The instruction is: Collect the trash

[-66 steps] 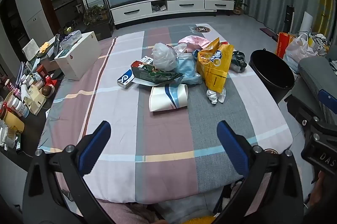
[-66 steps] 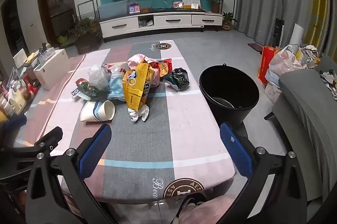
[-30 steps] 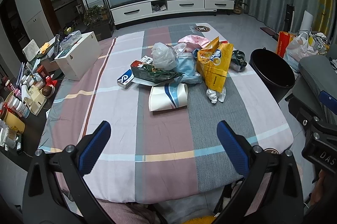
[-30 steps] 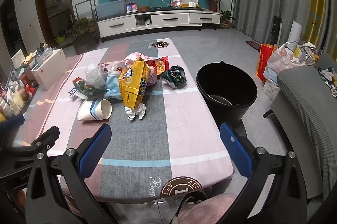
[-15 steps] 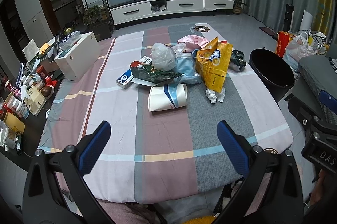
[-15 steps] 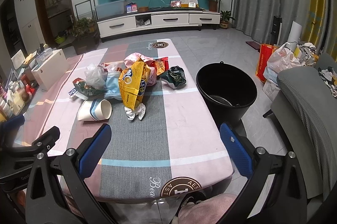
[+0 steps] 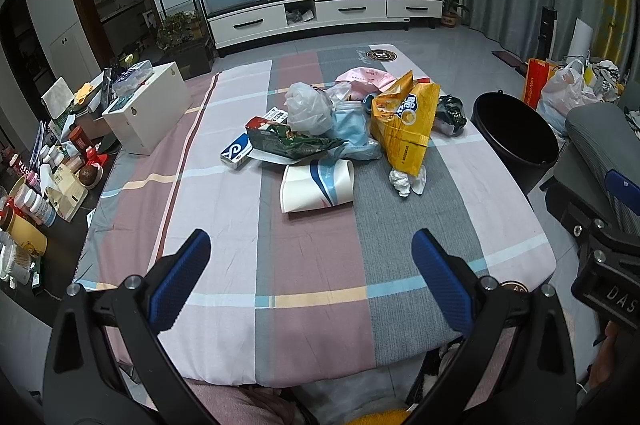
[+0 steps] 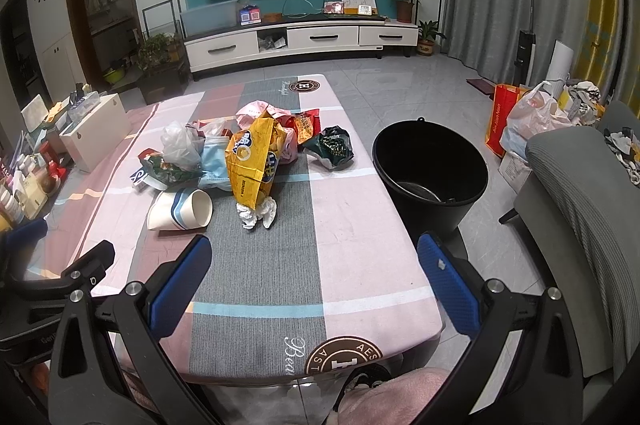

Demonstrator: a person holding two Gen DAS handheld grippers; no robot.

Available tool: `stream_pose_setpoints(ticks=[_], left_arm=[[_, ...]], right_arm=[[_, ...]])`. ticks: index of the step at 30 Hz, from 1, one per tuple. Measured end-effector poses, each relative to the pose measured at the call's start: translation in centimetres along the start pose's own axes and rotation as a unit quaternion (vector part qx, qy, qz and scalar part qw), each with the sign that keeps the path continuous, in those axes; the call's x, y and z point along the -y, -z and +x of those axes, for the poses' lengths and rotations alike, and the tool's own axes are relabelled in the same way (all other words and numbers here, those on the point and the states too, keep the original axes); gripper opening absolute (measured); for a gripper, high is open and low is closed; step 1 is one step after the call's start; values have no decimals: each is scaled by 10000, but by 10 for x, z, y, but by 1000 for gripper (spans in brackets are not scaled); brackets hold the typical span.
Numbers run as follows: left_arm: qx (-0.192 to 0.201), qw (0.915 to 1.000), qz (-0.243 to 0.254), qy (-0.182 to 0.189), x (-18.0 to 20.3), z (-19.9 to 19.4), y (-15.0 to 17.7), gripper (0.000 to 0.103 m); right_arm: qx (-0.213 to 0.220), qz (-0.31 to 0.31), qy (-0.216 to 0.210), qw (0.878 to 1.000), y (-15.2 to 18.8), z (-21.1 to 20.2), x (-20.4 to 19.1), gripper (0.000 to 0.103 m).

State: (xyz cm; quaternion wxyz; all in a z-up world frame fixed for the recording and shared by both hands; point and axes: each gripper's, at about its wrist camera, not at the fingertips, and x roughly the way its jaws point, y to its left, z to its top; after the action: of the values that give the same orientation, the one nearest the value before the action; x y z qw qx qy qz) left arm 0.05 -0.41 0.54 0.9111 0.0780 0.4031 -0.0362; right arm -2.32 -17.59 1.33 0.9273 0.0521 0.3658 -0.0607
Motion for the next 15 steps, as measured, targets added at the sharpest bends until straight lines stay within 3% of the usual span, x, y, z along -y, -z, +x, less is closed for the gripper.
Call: stream_pose_setpoints(ticks=[15], left_arm=[[0, 10000, 15, -4, 1, 1, 0, 100]], right_arm=[[9, -1, 5, 10000, -1, -1, -1, 101]])
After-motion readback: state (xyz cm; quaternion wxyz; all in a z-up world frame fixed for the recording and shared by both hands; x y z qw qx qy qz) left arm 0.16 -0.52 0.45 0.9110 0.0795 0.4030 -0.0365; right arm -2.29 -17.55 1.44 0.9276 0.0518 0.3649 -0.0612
